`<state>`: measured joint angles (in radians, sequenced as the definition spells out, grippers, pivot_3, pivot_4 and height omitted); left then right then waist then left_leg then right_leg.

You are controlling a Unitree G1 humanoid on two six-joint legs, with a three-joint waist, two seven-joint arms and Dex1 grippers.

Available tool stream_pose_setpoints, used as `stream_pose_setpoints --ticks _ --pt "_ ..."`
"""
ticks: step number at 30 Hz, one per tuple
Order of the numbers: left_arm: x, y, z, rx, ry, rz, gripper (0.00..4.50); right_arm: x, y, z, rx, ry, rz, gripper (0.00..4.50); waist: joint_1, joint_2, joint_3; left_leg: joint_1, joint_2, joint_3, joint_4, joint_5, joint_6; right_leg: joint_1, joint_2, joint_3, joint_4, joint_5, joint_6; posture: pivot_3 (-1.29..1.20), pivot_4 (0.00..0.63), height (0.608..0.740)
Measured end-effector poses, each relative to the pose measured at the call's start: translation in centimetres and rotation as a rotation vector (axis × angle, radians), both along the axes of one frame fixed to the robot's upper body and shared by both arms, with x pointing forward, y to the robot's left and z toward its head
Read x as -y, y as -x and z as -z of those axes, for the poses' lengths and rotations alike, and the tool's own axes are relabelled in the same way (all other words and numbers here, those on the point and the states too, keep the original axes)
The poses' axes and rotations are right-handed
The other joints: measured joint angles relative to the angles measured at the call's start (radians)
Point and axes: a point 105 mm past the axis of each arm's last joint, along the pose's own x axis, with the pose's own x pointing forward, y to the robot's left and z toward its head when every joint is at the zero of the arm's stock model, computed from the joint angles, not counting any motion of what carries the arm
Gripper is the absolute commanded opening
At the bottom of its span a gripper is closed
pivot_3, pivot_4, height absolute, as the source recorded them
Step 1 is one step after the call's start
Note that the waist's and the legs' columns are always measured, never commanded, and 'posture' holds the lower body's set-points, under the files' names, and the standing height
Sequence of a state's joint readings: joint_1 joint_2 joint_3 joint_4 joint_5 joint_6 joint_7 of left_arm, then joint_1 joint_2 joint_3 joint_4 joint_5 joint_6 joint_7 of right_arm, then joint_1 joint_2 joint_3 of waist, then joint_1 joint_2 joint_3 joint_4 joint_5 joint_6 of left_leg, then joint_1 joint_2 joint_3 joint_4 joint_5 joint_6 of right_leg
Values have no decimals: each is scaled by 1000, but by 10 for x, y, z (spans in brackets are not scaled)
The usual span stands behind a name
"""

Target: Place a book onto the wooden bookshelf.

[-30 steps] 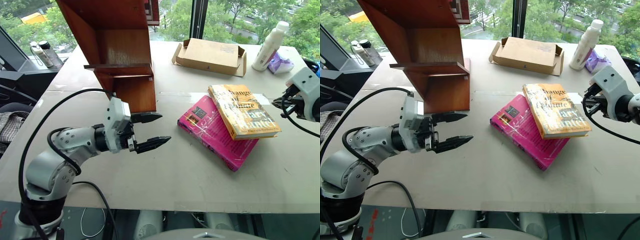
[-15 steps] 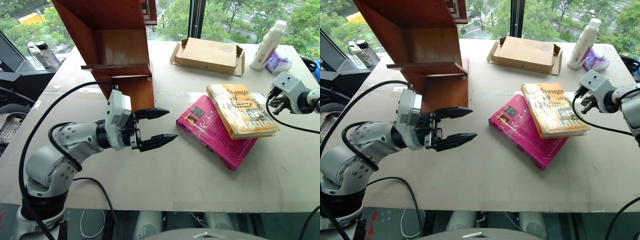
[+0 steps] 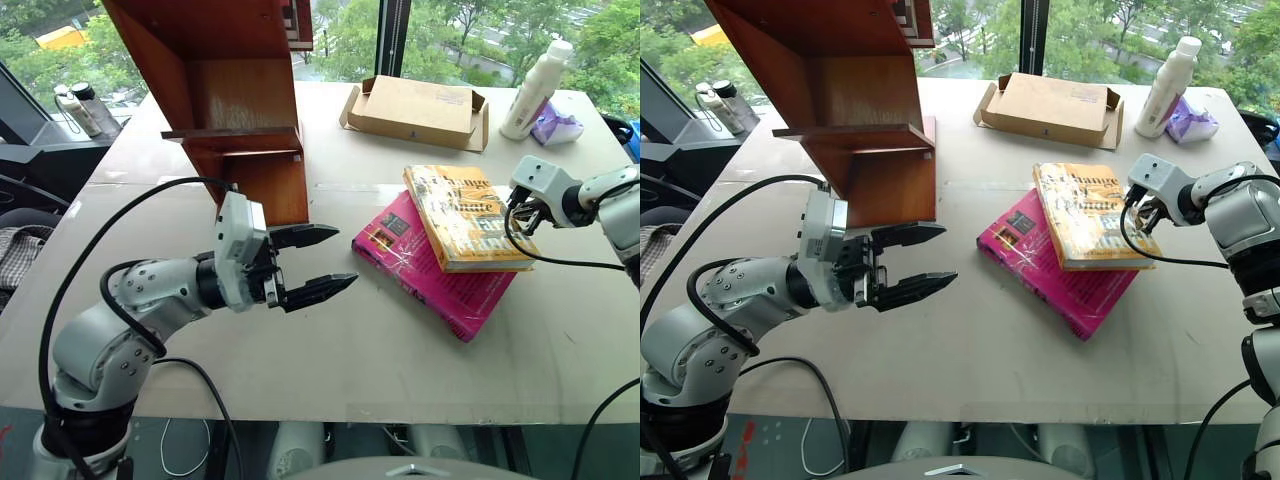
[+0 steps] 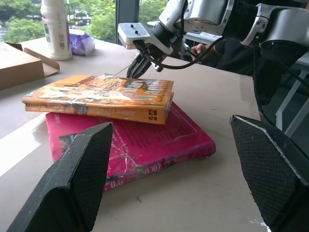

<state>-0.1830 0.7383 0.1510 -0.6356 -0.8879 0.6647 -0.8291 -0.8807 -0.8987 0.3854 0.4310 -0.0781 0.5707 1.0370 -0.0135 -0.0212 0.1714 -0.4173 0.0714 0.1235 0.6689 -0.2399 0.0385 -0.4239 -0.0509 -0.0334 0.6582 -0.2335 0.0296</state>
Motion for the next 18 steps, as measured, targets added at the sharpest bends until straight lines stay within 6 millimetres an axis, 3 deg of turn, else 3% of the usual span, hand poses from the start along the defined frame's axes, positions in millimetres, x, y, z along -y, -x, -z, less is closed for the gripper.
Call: stream_pose_setpoints --ticks 8,14,18 --pt "-2 1 2 -8 -4 -16 3983 -27 7 -3 21 -37 -177 20 0 0 0 0 0 0 0 0 0 0 0 0 0 0 0 0 150 733" --pt "-4 1 5 -17 -15 -23 3983 -25 10 -2 41 -7 -187 20 1 0 0 0 0 0 0 0 0 0 0 0 0 0 0 0 150 733" --pt "-6 1 6 -22 -15 -31 3983 -17 15 -21 79 -19 -165 20 1 0 0 0 0 0 0 0 0 0 0 0 0 0 0 0 150 733"
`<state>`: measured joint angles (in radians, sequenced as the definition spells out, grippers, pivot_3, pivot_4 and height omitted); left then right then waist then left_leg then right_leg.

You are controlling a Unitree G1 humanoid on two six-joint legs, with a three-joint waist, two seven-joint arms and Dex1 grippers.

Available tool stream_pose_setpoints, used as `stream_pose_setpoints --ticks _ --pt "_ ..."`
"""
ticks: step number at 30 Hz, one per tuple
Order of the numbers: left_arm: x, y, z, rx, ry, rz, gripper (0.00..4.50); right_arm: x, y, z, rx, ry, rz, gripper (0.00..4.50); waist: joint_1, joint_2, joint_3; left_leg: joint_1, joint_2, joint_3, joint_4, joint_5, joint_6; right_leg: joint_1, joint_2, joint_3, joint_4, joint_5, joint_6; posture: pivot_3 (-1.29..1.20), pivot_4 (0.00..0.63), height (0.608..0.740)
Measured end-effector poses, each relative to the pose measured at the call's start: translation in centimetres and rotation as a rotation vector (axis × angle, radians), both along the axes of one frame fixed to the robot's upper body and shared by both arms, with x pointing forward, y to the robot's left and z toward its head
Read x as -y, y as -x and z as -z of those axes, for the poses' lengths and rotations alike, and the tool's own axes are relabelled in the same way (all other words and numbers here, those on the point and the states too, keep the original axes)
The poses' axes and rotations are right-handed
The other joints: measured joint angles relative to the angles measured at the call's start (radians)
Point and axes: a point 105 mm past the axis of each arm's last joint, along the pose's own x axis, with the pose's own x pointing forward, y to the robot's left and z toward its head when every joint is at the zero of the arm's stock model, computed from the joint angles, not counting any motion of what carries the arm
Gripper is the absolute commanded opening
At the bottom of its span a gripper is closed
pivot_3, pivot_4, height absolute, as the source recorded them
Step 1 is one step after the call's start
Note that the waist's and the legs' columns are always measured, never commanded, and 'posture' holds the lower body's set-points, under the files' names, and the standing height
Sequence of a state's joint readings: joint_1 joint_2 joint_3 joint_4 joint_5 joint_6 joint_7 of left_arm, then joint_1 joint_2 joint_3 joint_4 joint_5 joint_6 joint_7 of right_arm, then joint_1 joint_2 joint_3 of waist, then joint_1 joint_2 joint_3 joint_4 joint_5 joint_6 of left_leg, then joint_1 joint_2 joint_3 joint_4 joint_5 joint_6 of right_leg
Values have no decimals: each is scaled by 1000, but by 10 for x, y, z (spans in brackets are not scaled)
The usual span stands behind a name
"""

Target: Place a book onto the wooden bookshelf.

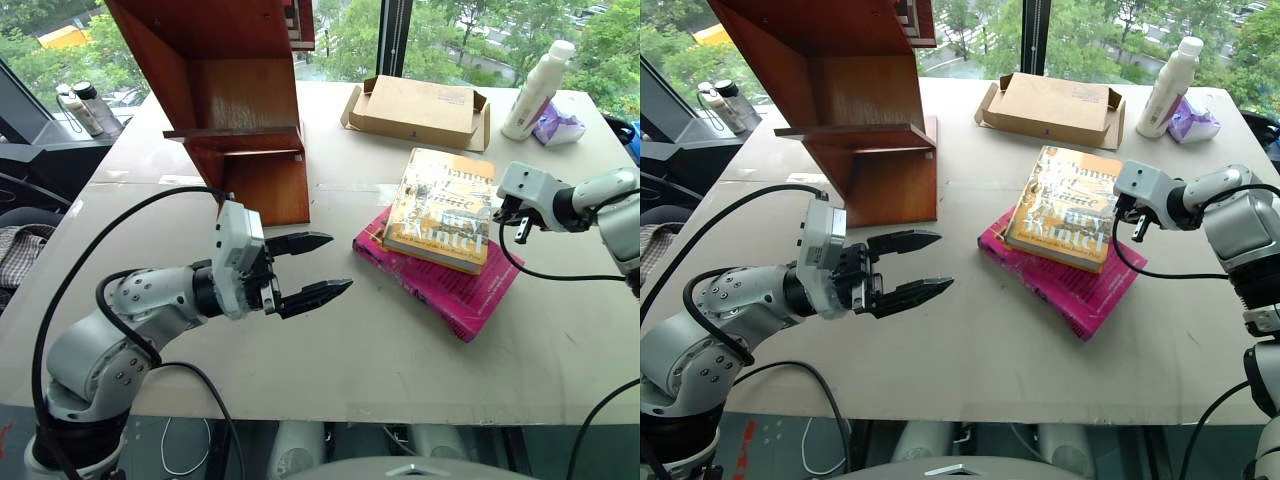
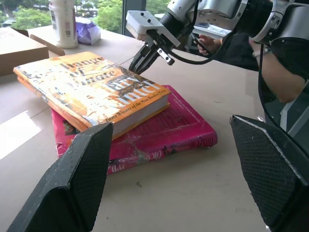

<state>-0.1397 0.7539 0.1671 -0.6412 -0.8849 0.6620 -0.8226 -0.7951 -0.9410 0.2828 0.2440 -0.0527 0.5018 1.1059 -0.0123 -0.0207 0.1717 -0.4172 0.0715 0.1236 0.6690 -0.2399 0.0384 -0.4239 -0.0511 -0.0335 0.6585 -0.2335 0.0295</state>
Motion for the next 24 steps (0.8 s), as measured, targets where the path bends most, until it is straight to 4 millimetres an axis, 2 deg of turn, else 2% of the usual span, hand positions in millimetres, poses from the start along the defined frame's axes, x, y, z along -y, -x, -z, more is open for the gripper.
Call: stream_pose_setpoints --ticks 4,7,10,13,17,21,24 --pt "-1 0 2 -4 -1 -9 3983 -3 8 -16 22 -52 -6 20 0 0 0 0 0 0 0 0 0 0 0 0 0 0 0 0 150 733" --pt "-3 -2 3 3 -8 -21 3983 -21 13 -22 27 -129 -33 20 -3 0 0 1 0 0 0 0 0 0 0 0 1 0 0 0 150 733" --pt "-3 -3 3 8 -10 -25 3983 -41 17 -17 19 -173 -80 20 -1 0 0 1 0 0 0 0 0 0 0 0 2 0 0 0 150 733" --pt "-5 -3 4 8 -16 -34 3983 -47 18 -12 16 -197 -62 20 3 0 0 1 0 0 0 0 0 0 -1 0 1 0 0 0 150 733" --pt "-6 -5 6 4 -13 -42 3983 -41 13 -11 39 -193 17 20 3 0 0 1 0 0 0 0 0 0 -1 0 1 0 0 0 150 733" --pt "-7 -5 7 5 -14 -47 3983 -12 1 -4 72 -143 166 20 1 0 0 1 -1 0 0 0 0 0 -1 0 1 0 0 0 150 733" --pt "-7 -5 8 4 -17 -49 3983 0 -7 0 87 -103 218 20 -2 0 0 1 -1 1 0 0 0 0 -1 0 1 0 0 0 150 733"
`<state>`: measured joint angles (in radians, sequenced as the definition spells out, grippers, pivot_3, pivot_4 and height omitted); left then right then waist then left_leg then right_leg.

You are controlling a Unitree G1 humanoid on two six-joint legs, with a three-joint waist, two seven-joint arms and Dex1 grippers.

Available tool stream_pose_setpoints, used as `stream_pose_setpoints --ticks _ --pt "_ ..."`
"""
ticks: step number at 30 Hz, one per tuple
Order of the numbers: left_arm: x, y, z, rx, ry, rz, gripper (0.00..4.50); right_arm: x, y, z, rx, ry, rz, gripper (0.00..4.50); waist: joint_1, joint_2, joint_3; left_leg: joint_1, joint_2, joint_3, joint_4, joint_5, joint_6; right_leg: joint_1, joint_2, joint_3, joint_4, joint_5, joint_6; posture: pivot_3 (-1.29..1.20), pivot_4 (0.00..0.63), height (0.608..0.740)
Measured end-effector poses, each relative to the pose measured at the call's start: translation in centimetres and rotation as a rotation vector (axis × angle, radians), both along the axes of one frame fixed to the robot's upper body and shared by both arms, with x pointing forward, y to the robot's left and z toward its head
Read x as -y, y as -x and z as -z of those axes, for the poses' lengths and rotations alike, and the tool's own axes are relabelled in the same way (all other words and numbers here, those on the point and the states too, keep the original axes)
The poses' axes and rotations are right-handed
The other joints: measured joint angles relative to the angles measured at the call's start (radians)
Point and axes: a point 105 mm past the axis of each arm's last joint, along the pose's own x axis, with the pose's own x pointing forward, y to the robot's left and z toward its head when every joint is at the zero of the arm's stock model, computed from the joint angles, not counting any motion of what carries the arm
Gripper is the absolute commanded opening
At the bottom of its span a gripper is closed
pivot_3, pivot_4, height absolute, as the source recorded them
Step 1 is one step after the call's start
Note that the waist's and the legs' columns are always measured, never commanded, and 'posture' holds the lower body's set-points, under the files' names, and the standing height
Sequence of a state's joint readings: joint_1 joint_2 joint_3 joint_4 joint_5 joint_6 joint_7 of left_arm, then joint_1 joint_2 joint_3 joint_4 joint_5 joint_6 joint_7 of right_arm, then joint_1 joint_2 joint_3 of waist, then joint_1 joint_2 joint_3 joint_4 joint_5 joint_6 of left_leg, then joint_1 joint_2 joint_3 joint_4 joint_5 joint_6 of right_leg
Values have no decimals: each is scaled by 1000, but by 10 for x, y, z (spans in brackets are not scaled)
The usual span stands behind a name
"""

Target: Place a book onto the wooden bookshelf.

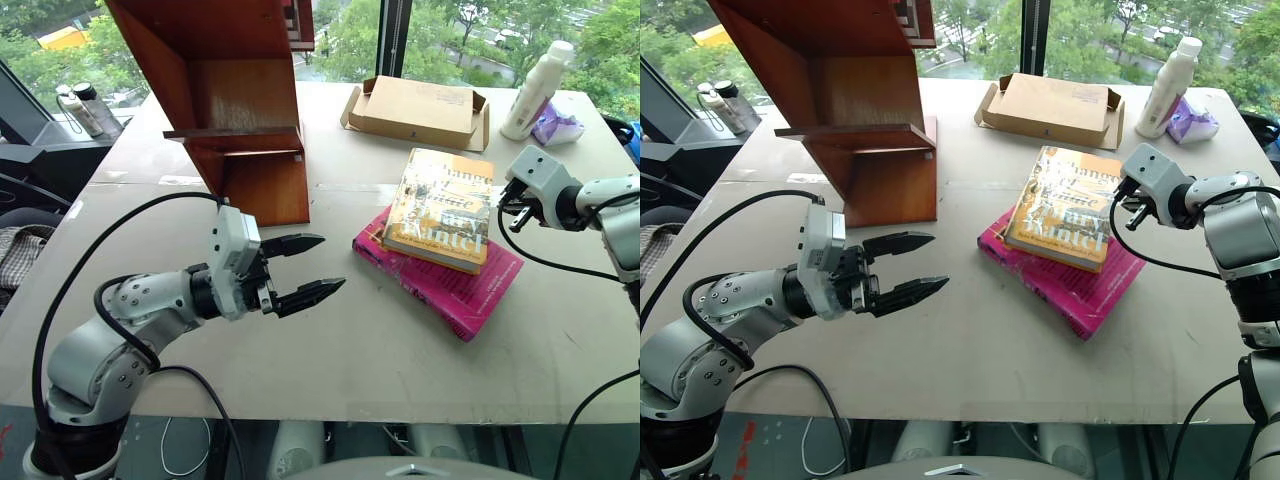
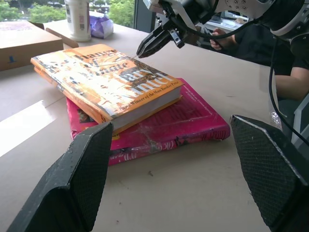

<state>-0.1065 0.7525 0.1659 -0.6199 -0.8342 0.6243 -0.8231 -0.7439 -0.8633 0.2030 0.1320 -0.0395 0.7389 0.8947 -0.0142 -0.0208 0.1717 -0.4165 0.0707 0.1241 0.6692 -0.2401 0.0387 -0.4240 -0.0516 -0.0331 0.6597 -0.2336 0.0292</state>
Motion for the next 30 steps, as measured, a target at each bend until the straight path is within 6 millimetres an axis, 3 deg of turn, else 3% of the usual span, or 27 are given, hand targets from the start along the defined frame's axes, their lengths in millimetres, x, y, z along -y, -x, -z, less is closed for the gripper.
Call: stream_pose_setpoints --ticks 2,14,24,30 --pt "1 -1 0 1 -2 0 3983 6 -9 3 5 20 39 20 -3 0 0 0 0 0 0 0 0 0 1 1 0 0 0 0 150 733" --pt "1 -1 3 -4 6 0 3983 0 -57 16 12 47 57 20 -1 0 0 0 0 2 0 0 0 0 1 2 0 0 0 0 150 733" --pt "-4 2 10 -30 7 -27 3983 -27 -53 22 -20 -14 -208 20 -5 0 0 1 1 2 0 0 0 0 1 3 1 0 0 0 150 733" --pt "-13 -1 10 -28 16 -79 3983 -43 -45 19 45 -52 -339 20 -3 0 0 1 2 2 0 0 0 0 1 2 1 0 0 0 150 733"
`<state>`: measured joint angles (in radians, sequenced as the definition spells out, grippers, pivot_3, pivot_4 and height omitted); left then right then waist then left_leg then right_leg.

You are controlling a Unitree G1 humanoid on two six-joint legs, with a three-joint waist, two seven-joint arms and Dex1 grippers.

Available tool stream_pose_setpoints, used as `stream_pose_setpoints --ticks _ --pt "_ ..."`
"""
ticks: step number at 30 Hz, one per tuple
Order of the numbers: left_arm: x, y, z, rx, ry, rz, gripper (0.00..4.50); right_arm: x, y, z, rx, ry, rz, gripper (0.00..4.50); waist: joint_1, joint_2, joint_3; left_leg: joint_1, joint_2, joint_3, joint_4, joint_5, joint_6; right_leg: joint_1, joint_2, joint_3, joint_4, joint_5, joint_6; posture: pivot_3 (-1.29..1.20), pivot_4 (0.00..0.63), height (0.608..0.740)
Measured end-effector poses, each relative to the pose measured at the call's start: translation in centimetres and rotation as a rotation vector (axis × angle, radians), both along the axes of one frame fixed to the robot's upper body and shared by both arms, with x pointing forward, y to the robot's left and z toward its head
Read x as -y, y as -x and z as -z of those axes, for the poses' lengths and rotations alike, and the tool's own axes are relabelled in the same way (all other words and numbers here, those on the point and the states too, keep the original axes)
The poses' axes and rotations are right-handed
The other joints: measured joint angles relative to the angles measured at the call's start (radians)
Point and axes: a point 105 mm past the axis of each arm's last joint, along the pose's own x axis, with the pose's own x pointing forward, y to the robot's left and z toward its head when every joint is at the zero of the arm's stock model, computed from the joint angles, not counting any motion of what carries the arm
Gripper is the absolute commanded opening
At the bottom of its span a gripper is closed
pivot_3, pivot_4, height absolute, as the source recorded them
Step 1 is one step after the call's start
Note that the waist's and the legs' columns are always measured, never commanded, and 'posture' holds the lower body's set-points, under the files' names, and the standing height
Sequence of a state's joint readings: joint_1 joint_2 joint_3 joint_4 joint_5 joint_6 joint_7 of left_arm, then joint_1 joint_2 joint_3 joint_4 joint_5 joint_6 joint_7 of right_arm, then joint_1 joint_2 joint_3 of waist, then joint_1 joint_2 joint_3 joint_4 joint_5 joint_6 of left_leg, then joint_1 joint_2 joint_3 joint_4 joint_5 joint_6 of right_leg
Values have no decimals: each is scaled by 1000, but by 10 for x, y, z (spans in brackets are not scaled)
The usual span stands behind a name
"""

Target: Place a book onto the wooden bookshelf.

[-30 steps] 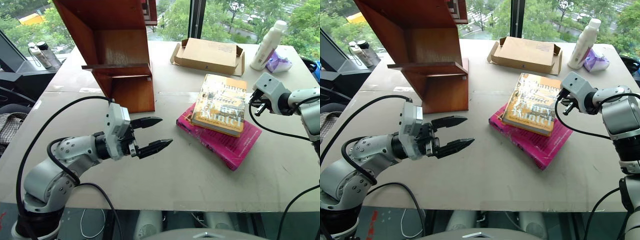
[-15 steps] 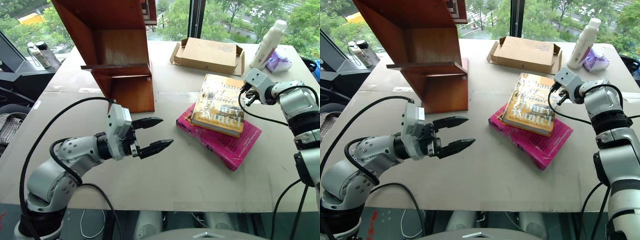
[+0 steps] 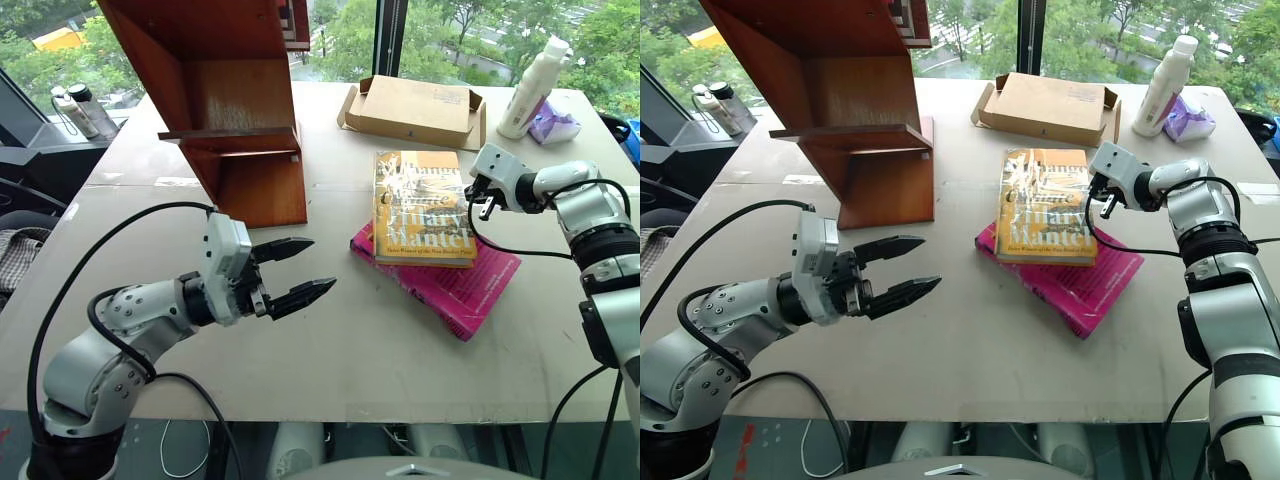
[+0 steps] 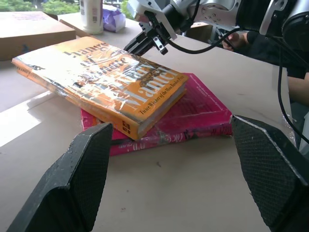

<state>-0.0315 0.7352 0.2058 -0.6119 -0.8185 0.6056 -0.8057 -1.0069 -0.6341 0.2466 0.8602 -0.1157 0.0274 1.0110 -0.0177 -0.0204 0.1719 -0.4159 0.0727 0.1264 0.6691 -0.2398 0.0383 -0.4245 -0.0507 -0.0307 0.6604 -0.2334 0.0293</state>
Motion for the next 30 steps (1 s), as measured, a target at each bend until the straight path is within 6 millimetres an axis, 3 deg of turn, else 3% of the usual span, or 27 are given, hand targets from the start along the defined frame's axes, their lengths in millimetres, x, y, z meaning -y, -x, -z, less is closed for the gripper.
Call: stream_pose_setpoints --ticks 8,12,15,16,19,20,21,22,24,26,27,30 --pt "-10 -12 4 -48 19 -88 3983 -13 17 -3 51 -37 -81 20 2 0 0 0 1 0 0 0 0 0 0 0 1 0 0 0 150 733" --pt "-14 -30 2 -125 73 -157 3983 9 42 -12 62 -72 -51 20 21 0 0 -1 0 -2 0 0 0 0 -2 -3 0 0 0 0 150 733" --pt "-18 -48 -3 -196 97 -191 3983 29 81 -20 42 -148 -55 1177 33 0 0 -1 -1 -4 0 0 0 1 -2 -4 0 0 0 0 150 733" --pt "-18 -49 -2 -204 99 -192 3983 29 84 -21 40 -155 -58 1678 34 0 0 -1 -1 -3 0 0 0 1 -2 -4 0 0 0 0 150 733" --pt "-17 -77 -2 -341 122 -212 3983 32 144 -41 27 -363 -94 2787 32 0 0 0 -3 -6 0 0 0 3 -1 -5 0 0 1 0 150 733" --pt "-14 -88 -1 -390 131 -209 3983 33 165 -52 38 -432 -100 3395 33 0 0 0 -3 -9 1 0 1 5 0 -7 0 0 1 0 150 733" --pt "-15 -93 0 -413 136 -216 3983 32 174 -57 52 -454 -108 3646 33 0 0 1 -3 -9 1 -1 1 5 0 -8 0 0 1 0 150 733" --pt "-11 -106 -1 -471 166 -206 3983 34 195 -69 94 -514 -96 4292 35 0 0 1 -3 -10 1 -2 3 6 0 -9 0 0 1 0 150 733" --pt "-3 -123 -3 -549 217 -188 3983 35 221 -80 152 -571 -67 4413 32 -3 -1 1 -4 -13 2 -2 3 8 0 -11 0 -1 1 0 150 733" --pt "-2 -128 -3 -572 234 -186 3983 34 227 -82 163 -584 -58 4413 14 -5 -1 2 -4 -11 2 -2 4 8 -1 -8 -1 -1 2 0 150 733" --pt "8 -140 -3 -620 268 -165 3983 38 238 -79 173 -612 4 4413 17 -5 -1 2 -6 -13 2 -2 4 8 -2 -10 0 -1 2 0 150 733" --pt "10 -156 3 -707 311 -181 3983 35 251 -73 176 -646 60 4413 19 -6 -2 1 -6 -15 2 -2 4 8 -1 -11 0 -1 2 0 150 733"
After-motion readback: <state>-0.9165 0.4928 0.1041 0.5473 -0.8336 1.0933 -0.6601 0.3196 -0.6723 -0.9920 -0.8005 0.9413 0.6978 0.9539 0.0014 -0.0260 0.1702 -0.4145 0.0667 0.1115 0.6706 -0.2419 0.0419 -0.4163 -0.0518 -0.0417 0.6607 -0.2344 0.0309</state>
